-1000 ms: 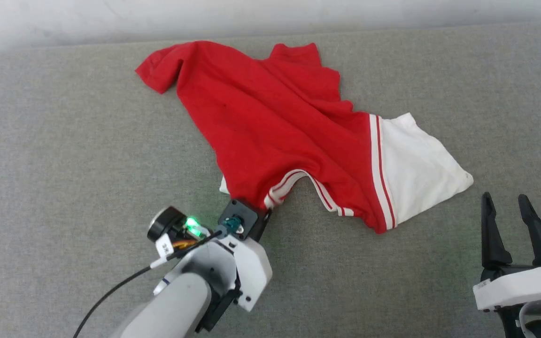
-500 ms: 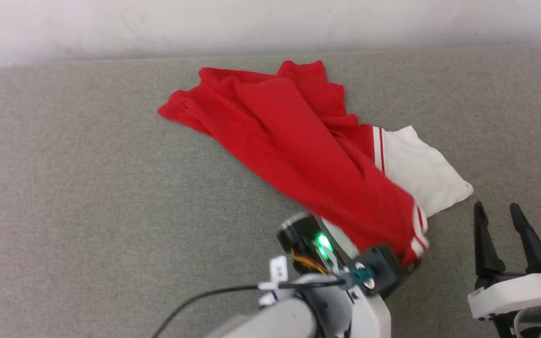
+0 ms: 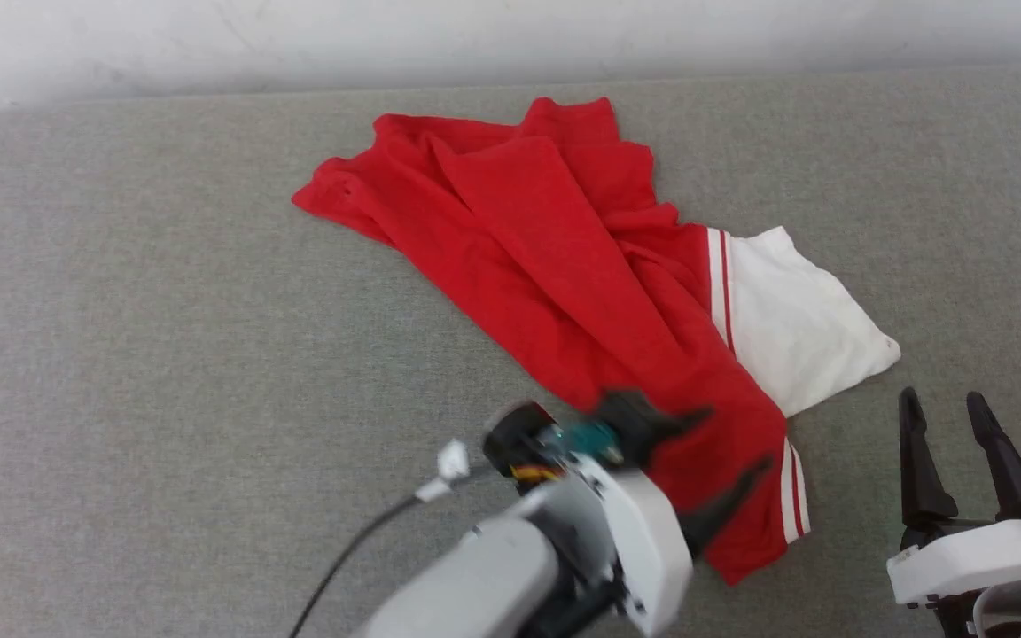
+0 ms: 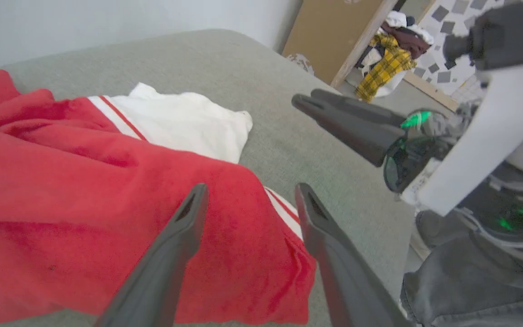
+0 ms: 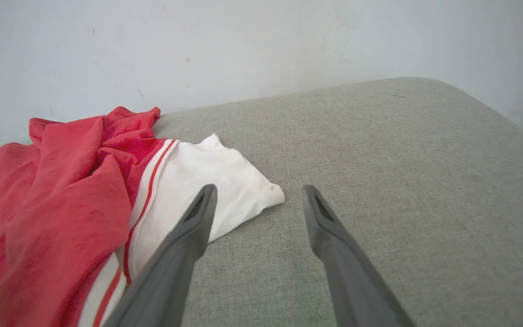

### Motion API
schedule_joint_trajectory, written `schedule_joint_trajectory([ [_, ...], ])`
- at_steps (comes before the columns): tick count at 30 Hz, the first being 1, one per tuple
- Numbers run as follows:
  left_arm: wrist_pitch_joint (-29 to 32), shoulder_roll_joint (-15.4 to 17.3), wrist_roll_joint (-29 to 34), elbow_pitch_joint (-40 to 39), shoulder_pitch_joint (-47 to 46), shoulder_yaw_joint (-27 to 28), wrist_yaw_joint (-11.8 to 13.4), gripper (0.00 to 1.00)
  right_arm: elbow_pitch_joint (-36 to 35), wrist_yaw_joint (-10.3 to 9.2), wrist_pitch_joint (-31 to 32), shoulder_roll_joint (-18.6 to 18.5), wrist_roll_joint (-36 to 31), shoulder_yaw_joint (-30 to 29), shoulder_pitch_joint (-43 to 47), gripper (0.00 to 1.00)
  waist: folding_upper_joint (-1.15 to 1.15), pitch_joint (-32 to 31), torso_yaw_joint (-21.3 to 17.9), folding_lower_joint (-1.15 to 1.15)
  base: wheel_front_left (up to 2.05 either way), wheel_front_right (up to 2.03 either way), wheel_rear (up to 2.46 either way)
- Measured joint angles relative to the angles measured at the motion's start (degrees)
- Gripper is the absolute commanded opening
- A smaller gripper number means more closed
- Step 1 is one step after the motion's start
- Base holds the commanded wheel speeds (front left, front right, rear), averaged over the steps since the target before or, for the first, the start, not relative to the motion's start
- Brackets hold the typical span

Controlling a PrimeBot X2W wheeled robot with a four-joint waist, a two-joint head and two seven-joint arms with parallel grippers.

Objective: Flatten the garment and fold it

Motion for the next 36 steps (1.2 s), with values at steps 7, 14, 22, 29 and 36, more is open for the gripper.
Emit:
schedule_joint_trajectory([
  [7,1.6,7.44,0.03,-5.72,-0.69,8.65,7.15,1.0,0.1,0.0,-0.02,0.0,0.01,-0.03,-0.01,1.0,0.0,-1.09,1.32,0.0,0.0,0.0,0.0],
  [14,7.48,9.94,0.78,-1.22,-1.49,11.51,12.84,1.0,0.05,0.0,0.02,0.0,0.08,0.62,-0.19,1.0,0.0,-0.17,1.06,0.0,0.0,0.0,0.0],
  [22,7.44,6.59,0.2,7.51,-5.36,11.43,12.82,1.0,-0.18,0.0,0.11,0.0,0.05,0.69,-0.67,1.0,0.0,1.97,-0.58,0.0,0.0,0.0,0.0],
  [29,7.8,4.88,0.87,15.74,-8.52,10.68,13.71,0.77,-0.22,0.0,0.08,0.0,0.05,0.87,-1.47,1.0,0.0,3.71,-1.92,-0.01,0.0,0.0,0.0],
  [36,4.23,3.76,-2.14,18.71,-9.27,12.35,11.36,0.0,0.12,0.0,0.0,0.0,0.05,0.37,-1.56,1.0,0.0,3.48,-1.77,0.0,0.0,0.0,0.0],
])
